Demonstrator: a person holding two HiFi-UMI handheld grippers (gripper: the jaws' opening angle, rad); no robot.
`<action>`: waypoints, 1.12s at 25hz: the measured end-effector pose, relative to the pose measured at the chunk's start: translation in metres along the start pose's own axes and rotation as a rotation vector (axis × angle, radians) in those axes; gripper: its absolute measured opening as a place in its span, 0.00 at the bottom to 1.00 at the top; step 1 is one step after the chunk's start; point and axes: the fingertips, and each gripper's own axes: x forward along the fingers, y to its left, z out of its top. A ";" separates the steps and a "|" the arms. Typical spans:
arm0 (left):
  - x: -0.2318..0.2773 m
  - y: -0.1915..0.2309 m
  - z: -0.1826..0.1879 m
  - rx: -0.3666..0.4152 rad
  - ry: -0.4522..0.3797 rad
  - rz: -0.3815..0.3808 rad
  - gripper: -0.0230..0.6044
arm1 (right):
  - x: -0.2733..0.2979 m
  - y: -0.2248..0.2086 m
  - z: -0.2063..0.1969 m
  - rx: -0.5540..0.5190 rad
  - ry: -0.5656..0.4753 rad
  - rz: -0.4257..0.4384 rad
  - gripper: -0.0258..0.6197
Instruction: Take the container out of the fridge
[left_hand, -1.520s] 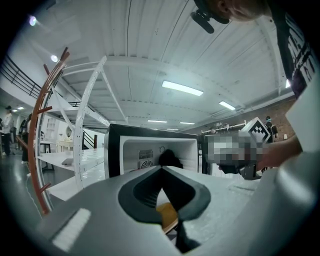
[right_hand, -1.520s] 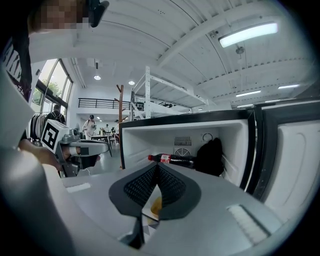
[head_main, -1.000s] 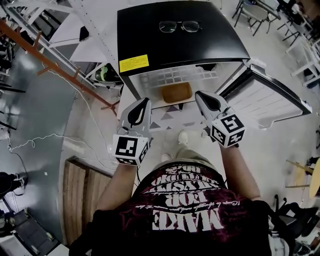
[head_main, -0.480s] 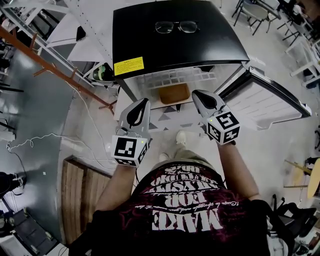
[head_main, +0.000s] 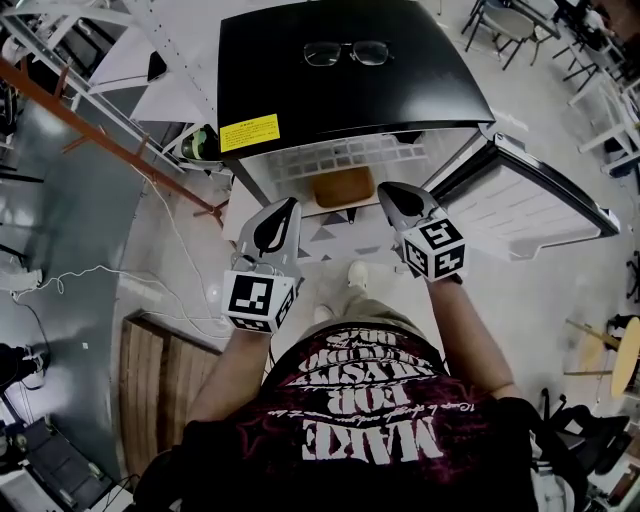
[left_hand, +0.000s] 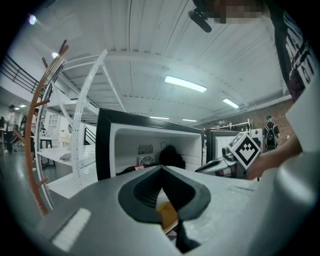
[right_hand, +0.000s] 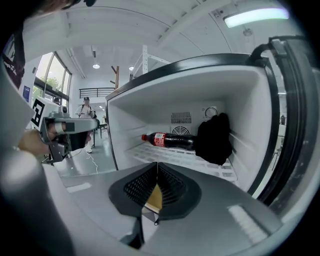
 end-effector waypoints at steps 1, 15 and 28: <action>0.000 0.000 0.000 0.000 0.001 0.001 0.04 | 0.002 -0.001 -0.003 0.001 0.008 -0.003 0.08; -0.001 0.002 -0.008 -0.007 0.026 0.001 0.04 | 0.027 -0.009 -0.036 0.040 0.070 0.003 0.10; 0.003 0.006 -0.013 -0.007 0.047 0.002 0.04 | 0.046 -0.028 -0.066 0.108 0.122 -0.038 0.10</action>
